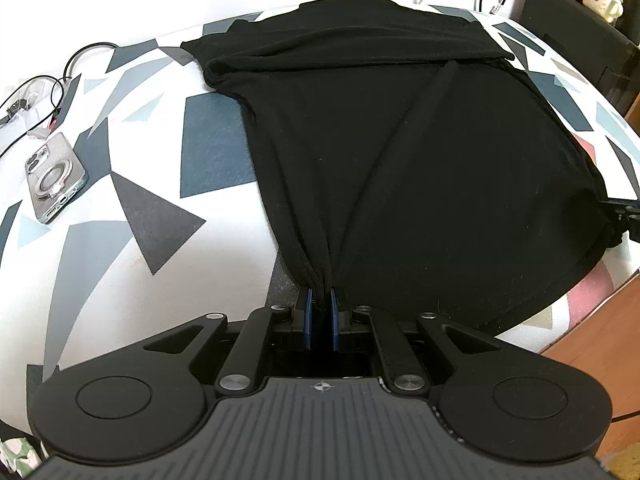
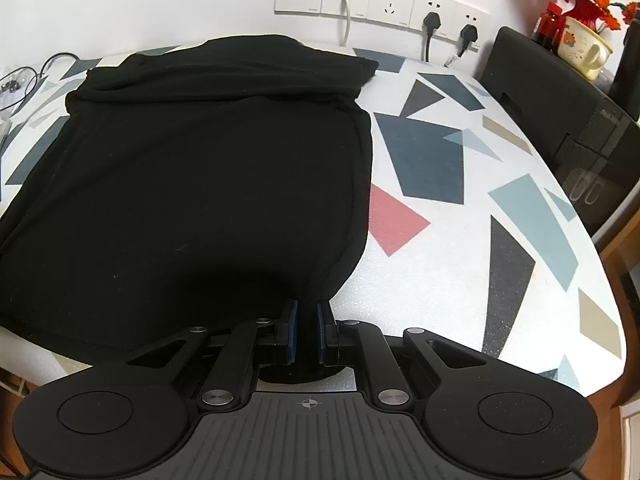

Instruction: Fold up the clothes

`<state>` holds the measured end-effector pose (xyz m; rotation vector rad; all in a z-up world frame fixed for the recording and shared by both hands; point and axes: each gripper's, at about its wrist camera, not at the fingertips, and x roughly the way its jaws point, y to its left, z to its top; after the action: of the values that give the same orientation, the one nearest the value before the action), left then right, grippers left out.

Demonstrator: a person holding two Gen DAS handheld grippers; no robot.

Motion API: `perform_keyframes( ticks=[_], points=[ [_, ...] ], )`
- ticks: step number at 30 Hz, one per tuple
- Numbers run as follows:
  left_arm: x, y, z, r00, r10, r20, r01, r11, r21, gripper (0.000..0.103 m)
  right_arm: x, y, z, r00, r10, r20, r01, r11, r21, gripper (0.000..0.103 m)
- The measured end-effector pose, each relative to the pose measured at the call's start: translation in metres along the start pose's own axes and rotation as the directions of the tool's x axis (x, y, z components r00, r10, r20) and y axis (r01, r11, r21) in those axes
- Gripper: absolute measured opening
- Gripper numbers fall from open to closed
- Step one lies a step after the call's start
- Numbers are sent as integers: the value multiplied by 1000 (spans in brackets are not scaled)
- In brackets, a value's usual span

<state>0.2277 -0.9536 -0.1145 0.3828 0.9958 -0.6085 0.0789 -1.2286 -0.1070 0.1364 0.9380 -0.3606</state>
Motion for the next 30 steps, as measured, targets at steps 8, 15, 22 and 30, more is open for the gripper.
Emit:
perform_keyframes(
  ticks=[8,15,22,30],
  points=[
    [0,-2,-1,1000,6,4,-6,1000,14,10,-1,-2,-2,1000,8,12,-8,1000,15,9],
    [0,-3,0,1000,10,-2,-10,1000,16,10,-1,-4,-5,1000,14,22,-15,999,33,9],
    [0,-3,0,1000,8,-3,-8,1000,10,10,-1,-5,-5,1000,16,22,-17,999,34,9],
    [-1,-2,-1,1000,4,1,-4,1000,-3,10,-1,-6,-6,999,18,28,-19,999,40,10]
  ],
)
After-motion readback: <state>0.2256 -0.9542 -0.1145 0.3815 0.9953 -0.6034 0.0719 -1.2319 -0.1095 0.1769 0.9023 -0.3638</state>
